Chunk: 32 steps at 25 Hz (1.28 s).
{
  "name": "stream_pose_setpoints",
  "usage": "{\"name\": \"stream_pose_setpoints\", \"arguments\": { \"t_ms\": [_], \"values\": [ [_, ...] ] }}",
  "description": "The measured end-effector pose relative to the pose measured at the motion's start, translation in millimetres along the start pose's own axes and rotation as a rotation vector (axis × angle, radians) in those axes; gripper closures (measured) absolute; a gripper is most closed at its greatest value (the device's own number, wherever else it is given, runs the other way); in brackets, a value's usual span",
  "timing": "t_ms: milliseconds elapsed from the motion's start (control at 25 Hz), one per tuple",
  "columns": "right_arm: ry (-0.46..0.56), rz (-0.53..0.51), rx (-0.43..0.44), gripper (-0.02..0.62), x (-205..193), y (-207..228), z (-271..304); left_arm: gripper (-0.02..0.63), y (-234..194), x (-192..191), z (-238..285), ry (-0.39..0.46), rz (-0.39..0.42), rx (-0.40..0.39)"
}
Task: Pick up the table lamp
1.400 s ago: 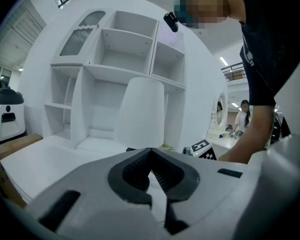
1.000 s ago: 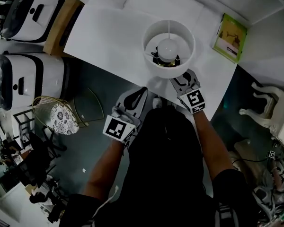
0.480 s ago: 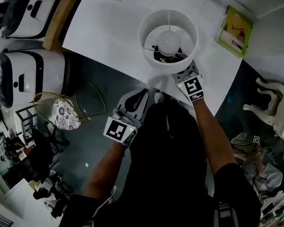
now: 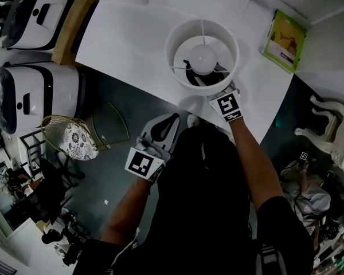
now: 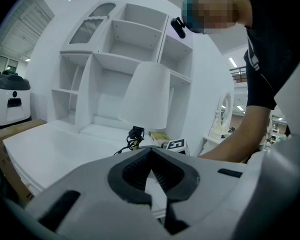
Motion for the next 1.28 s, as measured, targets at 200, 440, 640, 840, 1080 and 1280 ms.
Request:
{"name": "stream_pose_setpoints", "arguments": {
  "t_ms": [200, 440, 640, 840, 1080, 1280],
  "values": [
    [0.018, -0.021, -0.021, 0.431, -1, 0, 0, 0.588, 3, 2, 2, -0.031, -0.030, 0.000],
    [0.028, -0.029, -0.038, 0.431, 2, 1, 2, 0.588, 8, 0, 4, -0.061, -0.016, -0.014],
    [0.029, -0.022, -0.022, 0.407, 6, 7, 7, 0.588, 13, -4, 7, -0.074, -0.025, -0.031],
    [0.004, -0.056, -0.023, 0.407, 5, 5, 11, 0.588, 15, -3, 13, -0.097, 0.029, -0.058],
    [0.028, -0.084, -0.038, 0.407, 13, 5, 11, 0.588, 15, -2, 16, -0.109, 0.026, -0.074],
    [0.009, -0.143, -0.010, 0.454, 8, 2, 13, 0.588, 12, -3, 18, -0.117, 0.026, -0.076]
  ]
}}
Point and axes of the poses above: the fingertips, and each gripper's own axes: z forward along the fingers, y to its right, x out of its top, the point moved 7 cm from there along -z, backward along the fingers, and after that the axes turned 11 degrees about z, right-handed, at the moved point
